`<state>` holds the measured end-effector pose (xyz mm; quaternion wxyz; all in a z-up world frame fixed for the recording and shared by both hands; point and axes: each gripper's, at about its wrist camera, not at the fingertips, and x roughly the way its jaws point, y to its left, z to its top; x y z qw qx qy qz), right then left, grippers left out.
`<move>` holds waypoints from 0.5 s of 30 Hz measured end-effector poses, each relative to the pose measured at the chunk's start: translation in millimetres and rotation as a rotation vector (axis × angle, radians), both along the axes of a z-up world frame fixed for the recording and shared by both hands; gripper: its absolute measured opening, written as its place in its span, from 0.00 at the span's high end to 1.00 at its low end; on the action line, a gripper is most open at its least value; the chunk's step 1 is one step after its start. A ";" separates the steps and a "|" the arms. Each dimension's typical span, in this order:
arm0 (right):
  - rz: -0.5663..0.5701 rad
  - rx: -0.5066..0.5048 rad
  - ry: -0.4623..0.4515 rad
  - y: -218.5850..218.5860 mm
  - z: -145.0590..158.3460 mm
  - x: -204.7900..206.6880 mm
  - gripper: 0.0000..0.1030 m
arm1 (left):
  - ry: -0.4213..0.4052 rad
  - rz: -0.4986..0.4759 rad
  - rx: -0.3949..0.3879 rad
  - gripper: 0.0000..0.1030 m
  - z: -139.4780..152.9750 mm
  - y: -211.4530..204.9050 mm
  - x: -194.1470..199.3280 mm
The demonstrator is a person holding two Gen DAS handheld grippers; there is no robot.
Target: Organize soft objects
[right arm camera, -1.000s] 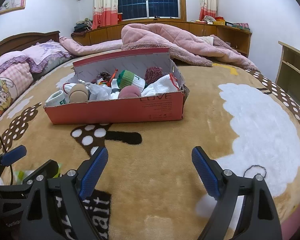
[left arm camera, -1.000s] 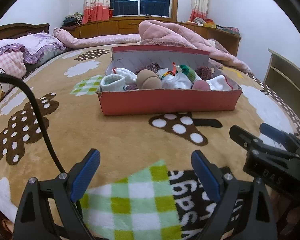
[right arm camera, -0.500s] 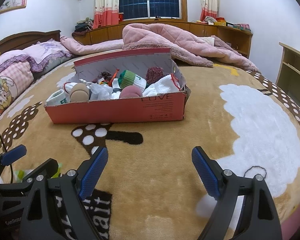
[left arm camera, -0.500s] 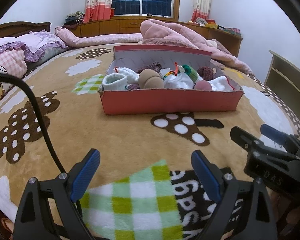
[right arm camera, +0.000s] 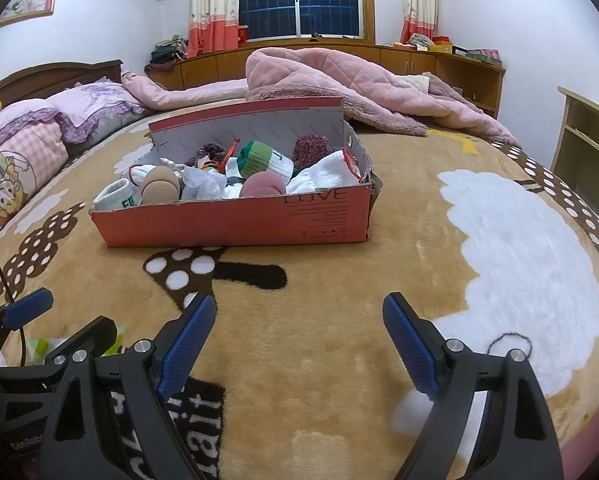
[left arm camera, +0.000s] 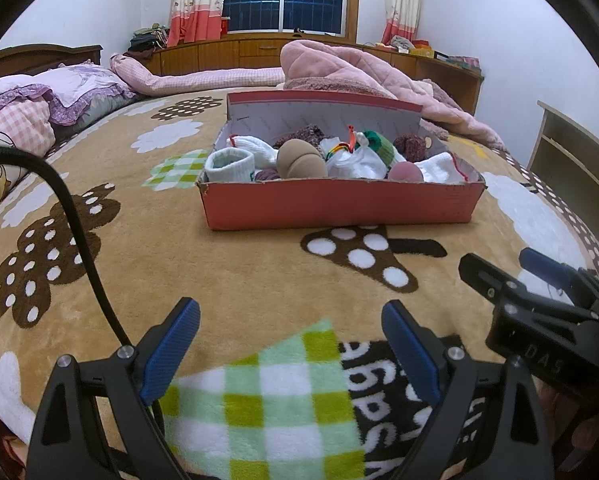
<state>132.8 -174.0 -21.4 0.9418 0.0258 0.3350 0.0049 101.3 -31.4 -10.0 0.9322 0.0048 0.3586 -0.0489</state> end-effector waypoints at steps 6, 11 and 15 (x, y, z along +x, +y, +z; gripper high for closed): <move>0.000 0.001 -0.001 0.2 0.1 0.0 0.15 | 0.000 -0.001 -0.001 0.08 0.0 0.6 1.2; 0.000 0.001 -0.001 0.4 0.1 0.0 0.15 | 0.000 0.000 0.001 0.08 0.1 0.3 1.1; 0.000 0.001 0.000 0.1 -0.1 -0.1 0.15 | -0.002 -0.001 0.001 0.08 0.2 0.8 1.0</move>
